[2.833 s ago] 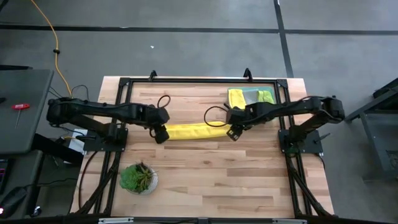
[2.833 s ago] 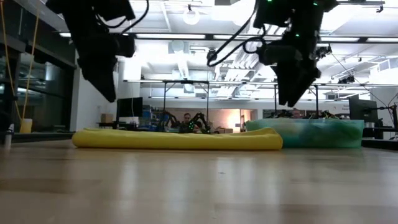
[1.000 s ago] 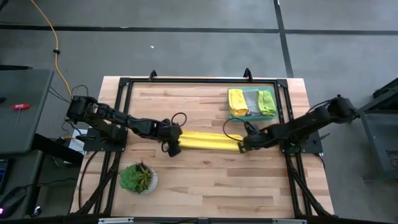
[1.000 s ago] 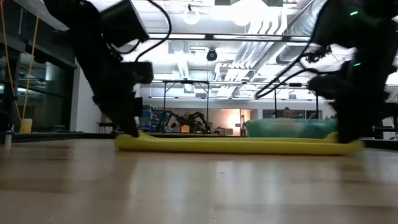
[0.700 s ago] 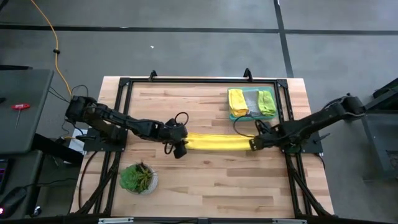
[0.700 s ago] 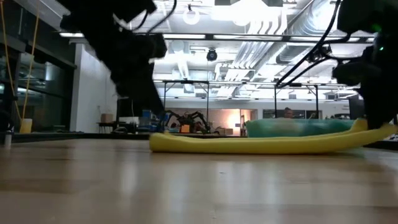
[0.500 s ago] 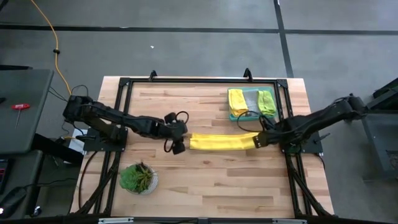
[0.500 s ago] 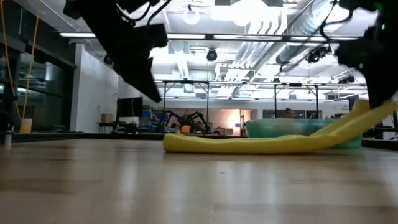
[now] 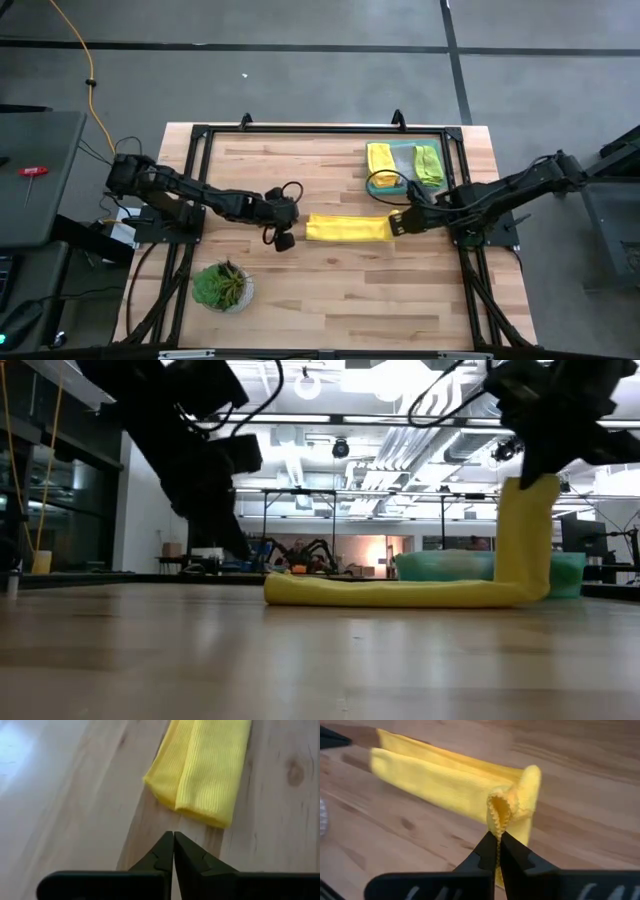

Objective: Fold microfiber towels
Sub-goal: Fold the yellow towel

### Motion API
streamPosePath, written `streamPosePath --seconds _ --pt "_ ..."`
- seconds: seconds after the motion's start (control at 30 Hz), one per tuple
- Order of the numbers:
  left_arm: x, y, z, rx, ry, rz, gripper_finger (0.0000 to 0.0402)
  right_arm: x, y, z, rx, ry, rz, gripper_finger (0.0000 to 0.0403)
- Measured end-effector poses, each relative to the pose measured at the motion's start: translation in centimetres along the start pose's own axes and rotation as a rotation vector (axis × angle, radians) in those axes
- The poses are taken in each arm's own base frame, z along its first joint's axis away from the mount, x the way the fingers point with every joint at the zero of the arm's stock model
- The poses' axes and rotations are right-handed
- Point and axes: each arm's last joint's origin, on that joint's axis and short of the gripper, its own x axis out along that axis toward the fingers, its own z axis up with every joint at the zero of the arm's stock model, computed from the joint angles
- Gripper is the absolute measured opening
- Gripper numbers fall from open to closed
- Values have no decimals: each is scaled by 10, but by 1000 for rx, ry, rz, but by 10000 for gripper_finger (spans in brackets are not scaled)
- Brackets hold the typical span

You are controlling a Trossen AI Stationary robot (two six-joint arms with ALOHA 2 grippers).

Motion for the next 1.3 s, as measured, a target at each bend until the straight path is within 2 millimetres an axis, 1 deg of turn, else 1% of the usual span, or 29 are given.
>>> streamPosePath --seconds 0.1,0.27,0.33,0.47,0.7,0.8,0.97,1.07,1.3 --pt "11 -1 -4 -18 19 2 3 12 11 -2 8 -2 30 0" --pt "30 -6 -9 -30 41 -50 1 35 29 -5 24 -16 72 0" --pt "39 -7 -11 -47 41 -60 0 45 38 -4 35 -33 106 0" --pt "48 -10 -11 -85 22 -85 0 64 53 1 49 -74 183 0" --pt "51 -12 -10 -109 -8 -95 0 96 70 10 65 -110 266 0" --pt "51 -12 -9 -111 -19 -101 0 107 76 14 68 -99 319 0" --pt "51 -12 -9 -112 -25 -97 0 126 83 20 83 -92 375 0" --pt "51 -12 -9 -129 -30 -94 0 134 85 24 92 -82 401 0" --pt "51 -12 -7 -163 -45 -82 0 144 88 30 109 -69 452 0"
